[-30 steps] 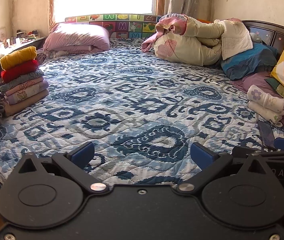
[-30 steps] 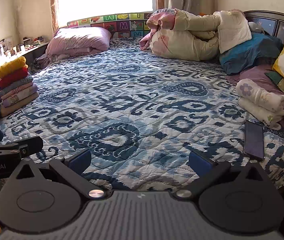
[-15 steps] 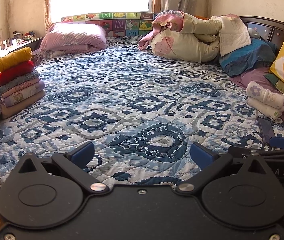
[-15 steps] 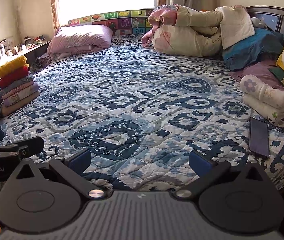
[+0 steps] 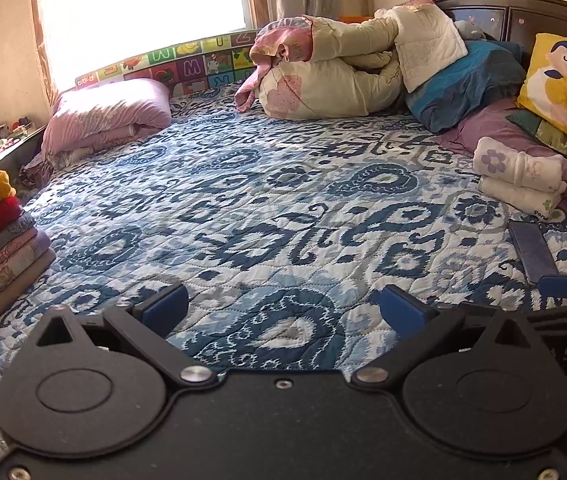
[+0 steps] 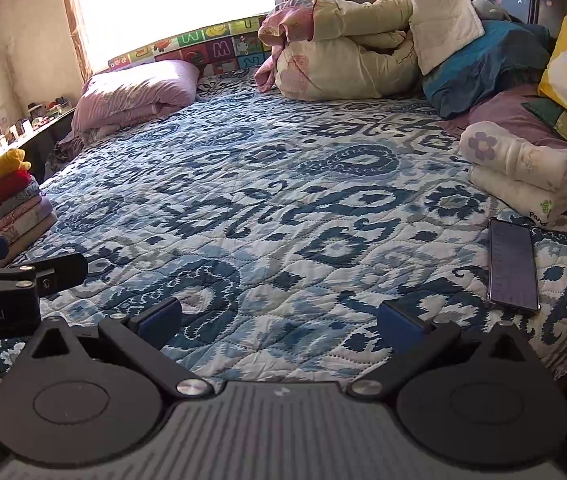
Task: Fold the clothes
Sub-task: 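Reach both tools to the rolled cream floral garment by the purple pillow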
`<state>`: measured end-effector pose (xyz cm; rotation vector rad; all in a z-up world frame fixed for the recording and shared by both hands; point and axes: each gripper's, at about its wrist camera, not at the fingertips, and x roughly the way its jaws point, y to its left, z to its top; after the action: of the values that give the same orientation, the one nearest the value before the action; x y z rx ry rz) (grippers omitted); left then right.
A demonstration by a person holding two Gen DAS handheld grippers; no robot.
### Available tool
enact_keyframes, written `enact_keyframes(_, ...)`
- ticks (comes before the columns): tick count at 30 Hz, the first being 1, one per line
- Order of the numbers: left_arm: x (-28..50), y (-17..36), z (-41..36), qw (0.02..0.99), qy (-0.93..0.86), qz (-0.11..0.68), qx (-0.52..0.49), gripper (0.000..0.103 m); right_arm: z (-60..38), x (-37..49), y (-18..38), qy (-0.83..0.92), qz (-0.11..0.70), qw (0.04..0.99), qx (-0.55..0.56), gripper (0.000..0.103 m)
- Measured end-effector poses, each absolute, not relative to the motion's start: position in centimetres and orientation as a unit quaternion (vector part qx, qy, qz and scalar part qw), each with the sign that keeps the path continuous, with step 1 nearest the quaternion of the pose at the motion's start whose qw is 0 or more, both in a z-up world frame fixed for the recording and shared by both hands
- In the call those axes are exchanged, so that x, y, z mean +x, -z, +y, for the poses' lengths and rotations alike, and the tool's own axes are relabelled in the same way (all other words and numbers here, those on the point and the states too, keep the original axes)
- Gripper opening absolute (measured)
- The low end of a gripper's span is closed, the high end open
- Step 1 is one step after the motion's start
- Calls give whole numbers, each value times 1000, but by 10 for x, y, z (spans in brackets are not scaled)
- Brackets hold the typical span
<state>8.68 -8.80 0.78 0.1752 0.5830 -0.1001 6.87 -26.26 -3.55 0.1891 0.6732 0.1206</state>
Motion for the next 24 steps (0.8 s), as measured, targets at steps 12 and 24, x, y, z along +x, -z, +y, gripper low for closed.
enact_keyframes(12, 176, -9, -204, 950, 141, 262, 100, 103, -388, 138, 47, 55, 252, 949, 183, 103)
enact_keyframes(24, 268, 24, -328, 917, 241, 306, 87, 101, -516, 151, 120, 126, 163, 936, 286, 103)
